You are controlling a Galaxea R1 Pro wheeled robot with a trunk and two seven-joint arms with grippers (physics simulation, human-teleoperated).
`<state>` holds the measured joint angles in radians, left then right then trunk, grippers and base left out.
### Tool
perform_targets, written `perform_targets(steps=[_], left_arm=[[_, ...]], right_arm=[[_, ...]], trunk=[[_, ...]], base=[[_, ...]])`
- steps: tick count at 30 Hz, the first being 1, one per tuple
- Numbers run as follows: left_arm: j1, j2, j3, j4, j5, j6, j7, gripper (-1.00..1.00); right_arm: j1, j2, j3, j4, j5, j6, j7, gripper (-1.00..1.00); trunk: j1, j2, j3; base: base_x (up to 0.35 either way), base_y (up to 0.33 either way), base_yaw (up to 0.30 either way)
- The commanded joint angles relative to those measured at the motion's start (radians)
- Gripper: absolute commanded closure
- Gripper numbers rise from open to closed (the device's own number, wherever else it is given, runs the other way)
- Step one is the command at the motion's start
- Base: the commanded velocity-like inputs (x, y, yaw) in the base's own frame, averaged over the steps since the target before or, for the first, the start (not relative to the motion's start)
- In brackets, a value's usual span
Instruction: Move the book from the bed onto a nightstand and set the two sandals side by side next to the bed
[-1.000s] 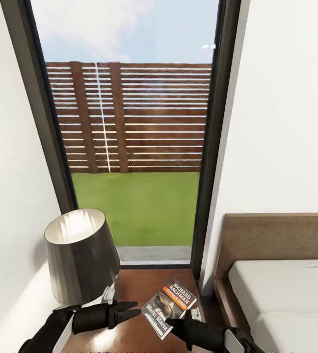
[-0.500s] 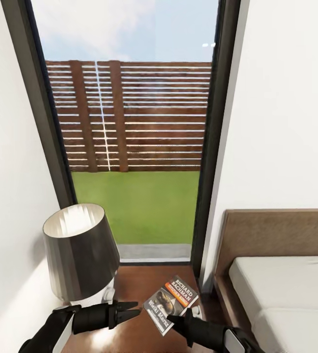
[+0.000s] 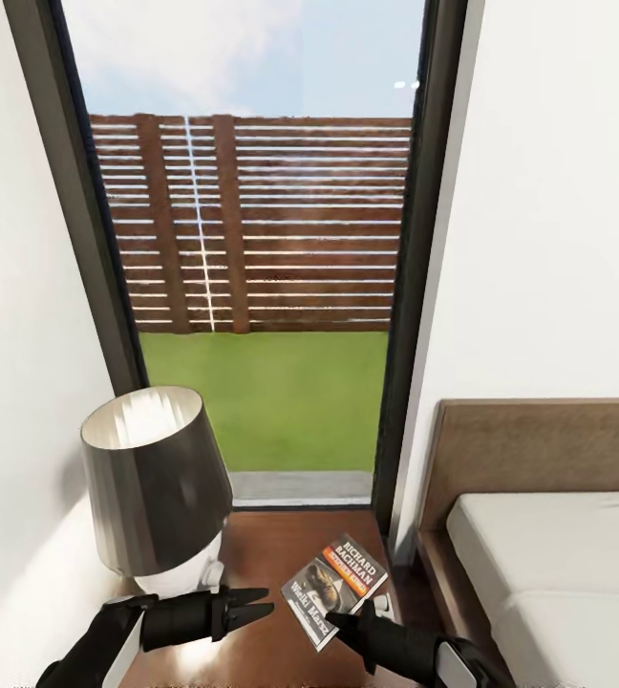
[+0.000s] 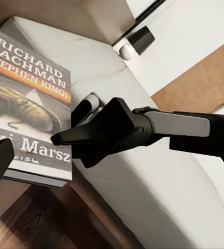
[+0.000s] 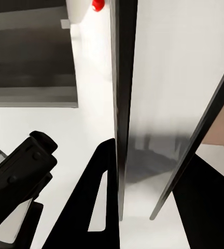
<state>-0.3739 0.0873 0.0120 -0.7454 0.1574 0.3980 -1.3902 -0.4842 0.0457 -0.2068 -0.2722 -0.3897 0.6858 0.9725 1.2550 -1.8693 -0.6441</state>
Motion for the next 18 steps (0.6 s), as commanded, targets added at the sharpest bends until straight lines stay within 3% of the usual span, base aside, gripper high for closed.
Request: perform_targets(steps=[1, 18], left_arm=[[-0.001, 0.000, 0.000, 0.000, 0.002, 0.010, -0.003, -1.00], [-0.001, 0.000, -0.001, 0.001, 0.002, 0.010, -0.003, -1.00]], right_arm=[[-0.001, 0.000, -0.003, 0.000, -0.005, 0.008, 0.002, 1.00], [-0.001, 0.000, -0.003, -0.001, -0.005, 0.011, 0.006, 1.00]], trunk=[[0.004, -0.008, -0.004], [0.069, -0.127, -0.057]], base=[[0.000, 0.000, 0.000], [0.000, 0.000, 0.000]])
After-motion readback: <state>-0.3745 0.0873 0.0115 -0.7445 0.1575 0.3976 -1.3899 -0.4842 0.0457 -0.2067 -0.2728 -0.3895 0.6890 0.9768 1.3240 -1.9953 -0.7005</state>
